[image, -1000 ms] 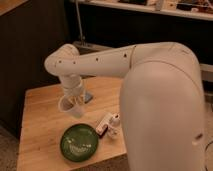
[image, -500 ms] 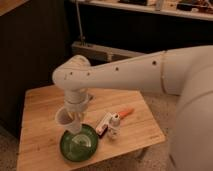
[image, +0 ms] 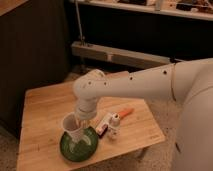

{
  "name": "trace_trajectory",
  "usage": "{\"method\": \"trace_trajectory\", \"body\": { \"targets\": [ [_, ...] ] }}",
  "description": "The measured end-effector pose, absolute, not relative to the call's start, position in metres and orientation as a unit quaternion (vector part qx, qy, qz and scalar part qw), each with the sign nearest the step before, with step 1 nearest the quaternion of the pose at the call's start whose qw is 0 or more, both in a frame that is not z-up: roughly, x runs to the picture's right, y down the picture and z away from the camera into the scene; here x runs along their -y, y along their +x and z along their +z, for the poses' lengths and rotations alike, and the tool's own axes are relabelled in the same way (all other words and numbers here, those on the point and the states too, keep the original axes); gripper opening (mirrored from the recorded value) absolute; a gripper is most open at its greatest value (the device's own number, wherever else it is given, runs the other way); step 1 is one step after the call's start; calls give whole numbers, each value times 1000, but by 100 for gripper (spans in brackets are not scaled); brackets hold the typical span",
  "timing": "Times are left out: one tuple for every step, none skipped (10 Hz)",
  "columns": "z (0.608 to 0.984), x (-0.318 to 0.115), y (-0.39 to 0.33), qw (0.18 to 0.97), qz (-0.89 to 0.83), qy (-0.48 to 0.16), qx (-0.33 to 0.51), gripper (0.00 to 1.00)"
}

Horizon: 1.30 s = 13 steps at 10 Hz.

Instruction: Place the ceramic cup in the ceramic bowl

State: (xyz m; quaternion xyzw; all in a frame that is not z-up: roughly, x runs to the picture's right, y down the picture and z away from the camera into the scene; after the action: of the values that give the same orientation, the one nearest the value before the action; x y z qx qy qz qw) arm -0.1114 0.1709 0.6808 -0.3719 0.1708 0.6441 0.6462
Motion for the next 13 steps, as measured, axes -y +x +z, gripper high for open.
{"method": "trace_trajectory", "body": {
  "targets": [
    [691,-178,-108,634,649,-387,-165,1],
    [697,-182,-106,627,651,-393,-167,7],
    [699,-184,-107,627,649,-394,-172,14],
    [700,-183,-107,623,650,-397,-176,27],
    [700,-183,-104,620,648,-403,-181,37],
    [701,-183,-105,620,644,-410,-180,45],
    [702,-184,-109,622,635,-421,-182,55],
    [704,-185,-112,623,622,-438,-182,67],
    [705,-187,-113,623,613,-449,-186,76],
    [707,-189,-114,625,604,-455,-194,80],
    [708,-192,-119,635,587,-456,-208,80],
    [708,-193,-122,642,579,-453,-216,80],
    [708,-195,-124,654,567,-447,-228,80]
  ]
}}
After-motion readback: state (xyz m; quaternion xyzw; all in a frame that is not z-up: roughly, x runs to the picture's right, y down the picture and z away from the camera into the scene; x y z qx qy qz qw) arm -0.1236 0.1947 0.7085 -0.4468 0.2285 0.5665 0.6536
